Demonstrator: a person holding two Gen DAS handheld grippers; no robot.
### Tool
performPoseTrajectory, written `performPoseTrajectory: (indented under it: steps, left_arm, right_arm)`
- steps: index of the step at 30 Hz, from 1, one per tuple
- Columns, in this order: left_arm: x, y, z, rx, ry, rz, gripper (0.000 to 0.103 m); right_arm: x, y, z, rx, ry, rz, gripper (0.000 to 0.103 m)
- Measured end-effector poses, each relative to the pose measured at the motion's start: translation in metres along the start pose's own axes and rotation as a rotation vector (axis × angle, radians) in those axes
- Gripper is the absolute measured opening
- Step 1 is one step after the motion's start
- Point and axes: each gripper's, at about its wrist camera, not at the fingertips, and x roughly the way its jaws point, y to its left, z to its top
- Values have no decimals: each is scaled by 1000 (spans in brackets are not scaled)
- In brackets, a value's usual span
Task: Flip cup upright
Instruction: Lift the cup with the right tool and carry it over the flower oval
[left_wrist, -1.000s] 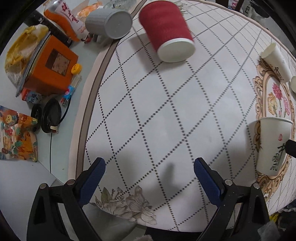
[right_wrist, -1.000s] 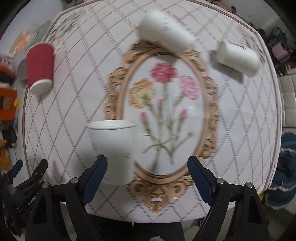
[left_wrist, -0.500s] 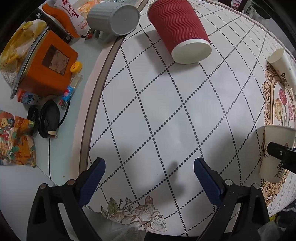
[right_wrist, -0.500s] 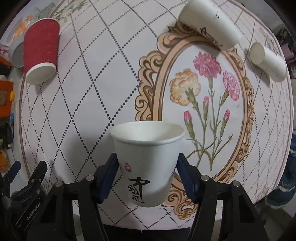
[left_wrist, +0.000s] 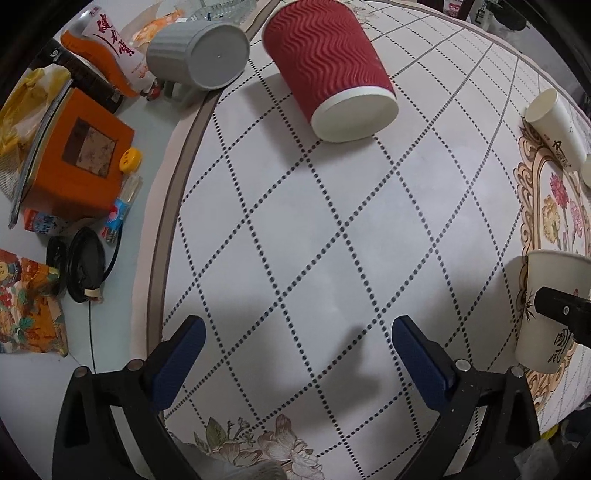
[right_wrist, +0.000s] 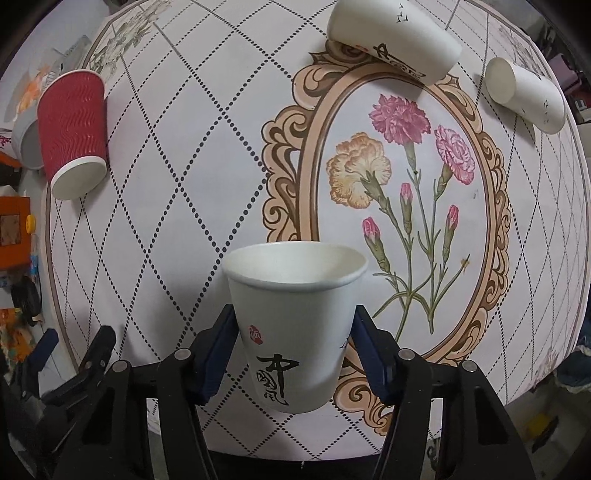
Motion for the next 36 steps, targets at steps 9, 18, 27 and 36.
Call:
performPoseTrajectory:
  steps: [9, 18, 27, 36]
  left_arm:
    - [11, 7, 31, -42, 55, -43, 103]
    - [30, 8, 55, -24, 69, 3, 103]
    - [30, -4, 45, 16, 52, 13, 103]
    - [11, -15, 24, 41, 27, 14, 103]
  right_arm:
    - [-59, -23, 16, 40, -249, 53, 63]
    - [-65, 0, 46, 10, -634, 30, 63]
    - [-38, 3, 11, -52, -713, -9, 63]
    - [-33, 0, -21, -95, -693, -27, 65]
